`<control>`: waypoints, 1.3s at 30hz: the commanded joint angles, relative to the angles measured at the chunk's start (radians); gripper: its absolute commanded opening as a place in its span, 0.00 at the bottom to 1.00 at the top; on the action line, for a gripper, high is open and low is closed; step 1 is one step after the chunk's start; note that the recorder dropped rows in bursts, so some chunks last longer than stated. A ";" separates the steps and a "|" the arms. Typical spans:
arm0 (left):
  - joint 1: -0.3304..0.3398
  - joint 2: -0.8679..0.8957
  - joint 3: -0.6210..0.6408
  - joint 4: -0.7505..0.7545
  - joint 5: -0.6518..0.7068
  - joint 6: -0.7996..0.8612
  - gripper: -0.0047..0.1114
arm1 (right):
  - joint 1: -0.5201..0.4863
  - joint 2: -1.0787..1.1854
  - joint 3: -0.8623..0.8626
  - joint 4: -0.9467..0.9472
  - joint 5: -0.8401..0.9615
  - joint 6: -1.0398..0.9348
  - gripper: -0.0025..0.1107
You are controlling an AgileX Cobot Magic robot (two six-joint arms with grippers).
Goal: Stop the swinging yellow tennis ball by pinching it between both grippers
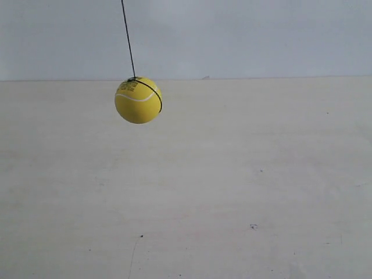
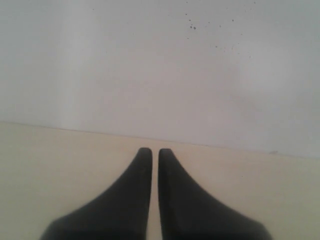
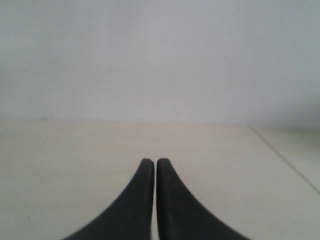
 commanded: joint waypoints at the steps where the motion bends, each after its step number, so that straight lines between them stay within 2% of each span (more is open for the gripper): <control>1: 0.002 -0.002 0.004 0.028 -0.042 0.011 0.08 | -0.003 -0.005 -0.001 0.001 0.264 0.000 0.02; 9: 0.002 0.026 0.004 0.028 -0.191 0.011 0.08 | -0.003 -0.005 -0.001 0.001 0.254 0.000 0.02; 12: 0.002 0.044 0.004 0.028 -0.171 0.011 0.08 | -0.003 -0.005 -0.001 0.001 0.254 0.000 0.02; 16: 0.002 0.045 0.004 0.028 -0.057 0.011 0.08 | -0.003 -0.005 -0.001 0.001 0.254 0.000 0.02; 20: 0.002 0.045 0.004 0.028 0.284 0.022 0.08 | -0.003 -0.005 -0.001 0.001 0.254 0.000 0.02; 21: 0.002 0.045 0.004 0.028 0.346 0.062 0.08 | -0.003 -0.005 -0.001 0.001 0.254 0.000 0.02; 22: 0.002 0.045 0.004 0.028 0.353 0.109 0.08 | -0.003 -0.005 -0.001 0.001 0.254 0.000 0.02; 25: 0.002 0.045 0.004 0.028 0.260 0.263 0.08 | -0.003 -0.005 -0.001 0.001 0.254 0.000 0.02; 28: 0.002 0.045 0.004 0.028 0.140 0.238 0.08 | -0.003 -0.005 -0.001 0.001 0.254 0.000 0.02; 33: 0.002 0.045 0.004 0.028 0.149 0.219 0.08 | -0.003 -0.005 -0.001 0.003 0.252 0.000 0.02; 39: 0.002 0.045 0.004 0.028 0.058 0.219 0.08 | -0.003 -0.005 -0.001 0.003 0.253 0.000 0.02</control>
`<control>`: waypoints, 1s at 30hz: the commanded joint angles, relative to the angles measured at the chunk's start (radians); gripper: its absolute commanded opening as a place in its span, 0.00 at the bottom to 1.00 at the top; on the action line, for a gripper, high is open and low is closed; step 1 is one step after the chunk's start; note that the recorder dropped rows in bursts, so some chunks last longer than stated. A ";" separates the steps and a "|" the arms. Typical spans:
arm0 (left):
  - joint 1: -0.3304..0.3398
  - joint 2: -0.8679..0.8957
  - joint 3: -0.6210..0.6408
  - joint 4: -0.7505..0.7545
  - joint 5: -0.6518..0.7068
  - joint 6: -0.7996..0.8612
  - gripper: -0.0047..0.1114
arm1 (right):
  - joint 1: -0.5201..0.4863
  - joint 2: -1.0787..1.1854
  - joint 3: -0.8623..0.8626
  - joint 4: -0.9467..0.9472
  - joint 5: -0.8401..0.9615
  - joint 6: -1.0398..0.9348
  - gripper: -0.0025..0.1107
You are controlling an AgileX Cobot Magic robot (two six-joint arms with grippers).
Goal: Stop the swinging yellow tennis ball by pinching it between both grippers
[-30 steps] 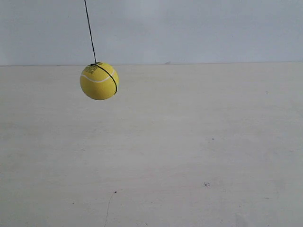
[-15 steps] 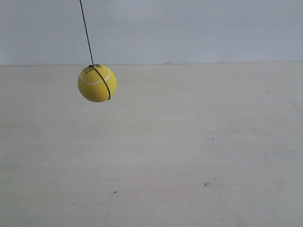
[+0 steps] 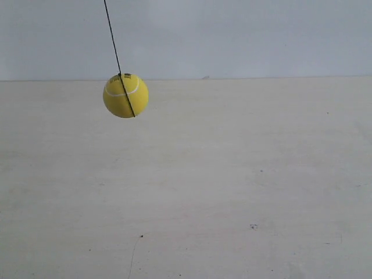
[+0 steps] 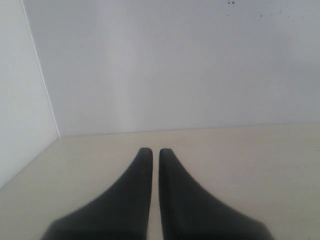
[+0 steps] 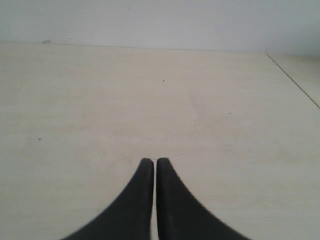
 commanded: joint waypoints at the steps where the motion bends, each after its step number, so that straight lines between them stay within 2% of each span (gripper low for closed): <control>1: 0.001 0.004 0.004 -0.007 -0.066 -0.008 0.08 | -0.003 -0.005 -0.001 0.003 -0.003 0.000 0.02; 11: 0.001 0.004 0.004 -0.007 -0.073 -0.008 0.08 | -0.003 -0.005 -0.001 0.003 -0.003 0.000 0.02; 14: 0.001 0.004 0.004 -0.034 -0.129 -0.008 0.08 | -0.003 -0.005 -0.001 0.003 -0.003 0.000 0.02; 17: 0.001 0.004 0.004 -0.240 -0.217 -0.008 0.08 | -0.003 -0.005 -0.001 0.003 -0.003 0.000 0.02; 20: 0.001 0.004 0.004 -0.380 -0.296 -0.008 0.08 | -0.003 -0.005 -0.001 0.003 -0.003 0.000 0.02; 25: 0.001 0.004 0.004 -0.637 -0.284 0.015 0.08 | -0.003 -0.005 -0.001 0.003 -0.003 0.000 0.02; 30: 0.001 0.004 0.004 -0.932 -0.264 0.302 0.08 | -0.003 -0.005 -0.001 0.003 -0.003 0.000 0.02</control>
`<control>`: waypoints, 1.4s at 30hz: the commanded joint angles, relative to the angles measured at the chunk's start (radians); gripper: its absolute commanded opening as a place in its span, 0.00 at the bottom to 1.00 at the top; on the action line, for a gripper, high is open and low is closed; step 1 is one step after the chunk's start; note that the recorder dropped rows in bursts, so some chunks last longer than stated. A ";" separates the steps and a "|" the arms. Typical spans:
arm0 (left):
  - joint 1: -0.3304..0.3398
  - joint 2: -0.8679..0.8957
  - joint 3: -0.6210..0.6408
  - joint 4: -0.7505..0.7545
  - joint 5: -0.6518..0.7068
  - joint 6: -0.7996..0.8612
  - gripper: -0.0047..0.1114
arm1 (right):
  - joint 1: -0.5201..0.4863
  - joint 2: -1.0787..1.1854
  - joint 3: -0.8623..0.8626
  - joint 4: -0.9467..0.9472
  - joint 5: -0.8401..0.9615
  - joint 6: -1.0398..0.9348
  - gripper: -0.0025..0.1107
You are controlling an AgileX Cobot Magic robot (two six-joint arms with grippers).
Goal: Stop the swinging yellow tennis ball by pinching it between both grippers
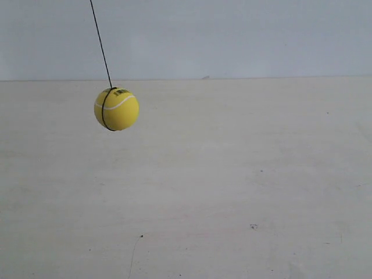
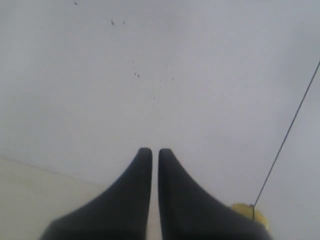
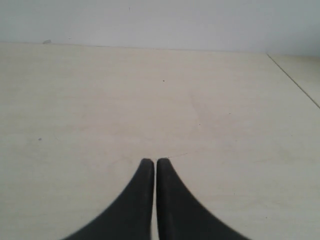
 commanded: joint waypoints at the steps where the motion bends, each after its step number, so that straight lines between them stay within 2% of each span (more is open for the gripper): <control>1: 0.001 0.004 0.004 -0.258 0.017 0.278 0.08 | -0.003 -0.005 -0.001 0.003 -0.003 0.000 0.02; 6: -0.006 0.004 0.004 -0.363 0.021 0.697 0.08 | -0.003 -0.005 -0.001 0.003 -0.003 0.000 0.02; 9: -0.020 0.004 0.004 -0.411 -0.017 1.088 0.08 | -0.003 -0.005 -0.001 0.003 -0.003 0.000 0.02; 11: -0.029 0.004 0.004 -0.419 -0.023 1.244 0.08 | -0.003 -0.005 -0.001 0.003 -0.003 0.000 0.02; 15: -0.031 0.004 0.004 -0.441 0.057 1.271 0.08 | -0.003 -0.005 -0.001 0.003 -0.003 0.000 0.02; 18: -0.031 0.004 0.004 -0.408 0.170 1.247 0.08 | -0.003 -0.005 -0.001 0.003 -0.003 0.000 0.02; 21: -0.031 0.004 0.004 -0.388 0.252 1.162 0.08 | -0.003 -0.005 -0.001 0.003 -0.003 0.000 0.02; 26: -0.031 0.004 0.004 -0.391 0.289 1.035 0.08 | -0.003 -0.005 -0.001 0.003 -0.001 0.000 0.02; 29: -0.052 0.004 0.004 -0.421 0.385 0.990 0.08 | -0.003 -0.005 -0.001 0.003 0.002 0.000 0.02; 33: -0.087 0.004 0.004 -0.698 0.564 1.093 0.08 | -0.003 -0.005 -0.001 0.003 0.002 0.000 0.02; 36: -0.104 0.004 0.004 -0.842 0.736 1.175 0.08 | -0.003 -0.005 -0.001 0.003 0.002 0.000 0.02; 40: -0.110 0.004 0.004 -0.856 0.727 1.403 0.08 | -0.003 -0.005 -0.001 0.003 0.002 0.000 0.02; 41: -0.110 0.004 0.004 -0.863 0.727 1.533 0.08 | -0.003 -0.005 -0.001 0.003 0.002 0.000 0.02; 42: -0.110 0.004 0.004 -0.872 0.727 1.582 0.08 | -0.003 -0.005 -0.001 0.003 0.002 0.000 0.02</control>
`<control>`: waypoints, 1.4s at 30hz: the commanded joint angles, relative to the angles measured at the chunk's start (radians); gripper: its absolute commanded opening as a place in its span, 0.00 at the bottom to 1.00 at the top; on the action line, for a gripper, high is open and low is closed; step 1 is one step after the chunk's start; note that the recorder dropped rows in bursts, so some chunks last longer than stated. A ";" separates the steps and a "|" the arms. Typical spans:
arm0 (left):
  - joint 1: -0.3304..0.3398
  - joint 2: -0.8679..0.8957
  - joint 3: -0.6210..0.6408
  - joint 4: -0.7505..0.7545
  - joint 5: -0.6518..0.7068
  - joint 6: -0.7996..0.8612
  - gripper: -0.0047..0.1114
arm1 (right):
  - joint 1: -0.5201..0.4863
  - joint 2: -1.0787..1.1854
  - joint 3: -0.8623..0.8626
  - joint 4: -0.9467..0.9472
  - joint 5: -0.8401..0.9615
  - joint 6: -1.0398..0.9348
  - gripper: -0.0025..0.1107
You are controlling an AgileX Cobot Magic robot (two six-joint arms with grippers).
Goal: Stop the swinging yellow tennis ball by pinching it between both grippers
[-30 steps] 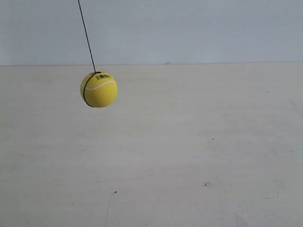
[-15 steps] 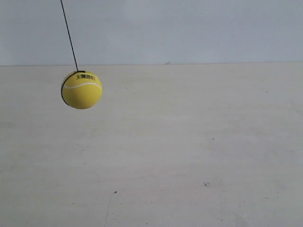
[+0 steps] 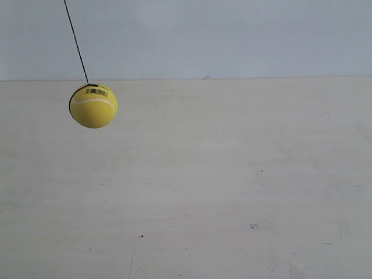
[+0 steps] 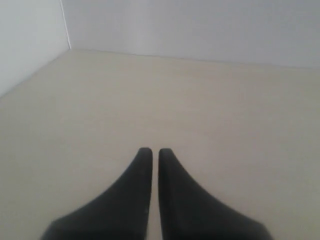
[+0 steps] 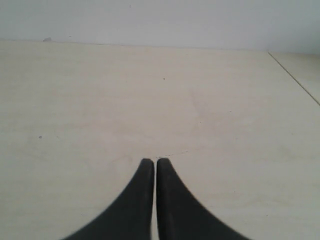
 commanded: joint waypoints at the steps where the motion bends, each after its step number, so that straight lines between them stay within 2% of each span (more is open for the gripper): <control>1: -0.009 0.004 0.000 -0.075 0.009 0.274 0.08 | -0.003 -0.005 -0.001 0.003 -0.003 0.000 0.02; 4: -0.009 0.004 0.000 -0.151 0.008 0.287 0.08 | -0.003 -0.005 -0.001 0.003 -0.003 0.000 0.02; 7: -0.009 0.004 0.000 -0.149 0.007 0.240 0.08 | -0.003 -0.005 -0.001 0.003 -0.003 0.000 0.02; 34: -0.009 -0.002 0.000 -0.223 0.001 0.244 0.08 | -0.003 -0.005 -0.001 0.003 -0.003 0.000 0.02; 36: -0.020 -0.002 0.000 -0.245 0.001 0.244 0.08 | -0.003 -0.005 -0.001 0.003 -0.010 0.000 0.02; 42: -0.179 -0.002 0.000 -0.245 0.001 0.244 0.08 | -0.003 -0.005 -0.001 0.003 -0.010 0.000 0.02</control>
